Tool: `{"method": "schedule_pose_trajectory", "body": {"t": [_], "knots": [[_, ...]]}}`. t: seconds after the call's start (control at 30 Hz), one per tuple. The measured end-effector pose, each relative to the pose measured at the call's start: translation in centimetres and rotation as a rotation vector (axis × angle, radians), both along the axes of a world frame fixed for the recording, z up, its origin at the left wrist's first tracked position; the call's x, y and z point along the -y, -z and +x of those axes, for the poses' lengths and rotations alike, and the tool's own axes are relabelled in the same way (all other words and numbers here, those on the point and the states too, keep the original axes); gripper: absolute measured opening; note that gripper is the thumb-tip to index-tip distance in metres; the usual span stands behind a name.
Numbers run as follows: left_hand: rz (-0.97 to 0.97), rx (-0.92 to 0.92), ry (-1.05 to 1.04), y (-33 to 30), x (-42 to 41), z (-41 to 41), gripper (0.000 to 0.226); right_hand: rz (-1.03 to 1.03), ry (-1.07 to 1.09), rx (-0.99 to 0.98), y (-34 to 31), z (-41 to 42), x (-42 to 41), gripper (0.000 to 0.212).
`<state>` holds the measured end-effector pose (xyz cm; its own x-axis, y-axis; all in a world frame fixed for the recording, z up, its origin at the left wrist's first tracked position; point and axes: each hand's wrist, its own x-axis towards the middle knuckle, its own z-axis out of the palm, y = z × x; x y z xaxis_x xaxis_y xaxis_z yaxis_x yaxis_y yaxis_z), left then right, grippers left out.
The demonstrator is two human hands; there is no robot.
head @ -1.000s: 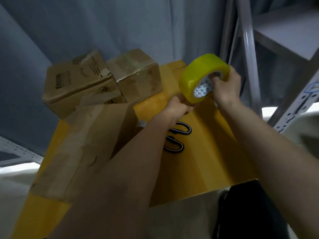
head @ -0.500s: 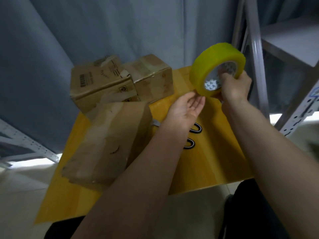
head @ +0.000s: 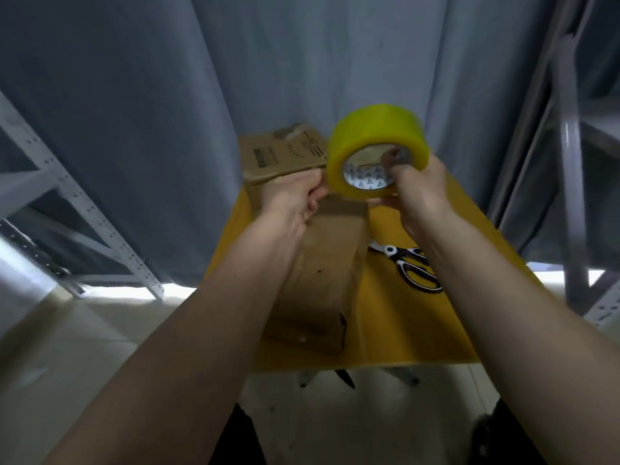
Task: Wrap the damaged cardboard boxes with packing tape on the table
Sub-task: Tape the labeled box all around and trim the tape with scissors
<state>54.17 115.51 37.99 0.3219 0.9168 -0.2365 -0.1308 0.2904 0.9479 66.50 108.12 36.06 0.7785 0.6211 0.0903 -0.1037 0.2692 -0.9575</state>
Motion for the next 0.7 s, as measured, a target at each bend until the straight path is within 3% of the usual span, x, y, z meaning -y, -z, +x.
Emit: {"method": "schedule_pose_trajectory", "body": {"t": [0.17, 0.33, 0.47, 0.6, 0.7], "knots": [[-0.046, -0.050, -0.113, 0.2, -3.9, -4.6, 0.022, -0.186, 0.157, 0.292, 1.3, -0.7, -1.3, 0.022], [0.029, -0.330, -0.105, 1.3, -6.0, -4.9, 0.019, -0.329, 0.238, 0.305, 2.3, -0.4, -2.1, 0.017], [0.075, -0.481, -0.080, 2.3, -7.5, -3.6, 0.008, -0.432, 0.324, 0.422, 2.1, 0.0, -2.6, 0.023], [0.091, -0.607, -0.026, 3.7, -8.8, -2.4, 0.021, -0.460, 0.336, 0.507, 2.3, 0.0, -3.2, 0.008], [0.100, -0.634, -0.053, 4.4, -9.5, -2.1, 0.029, -0.471, 0.322, 0.560, 2.4, 0.0, -3.4, 0.010]]}}
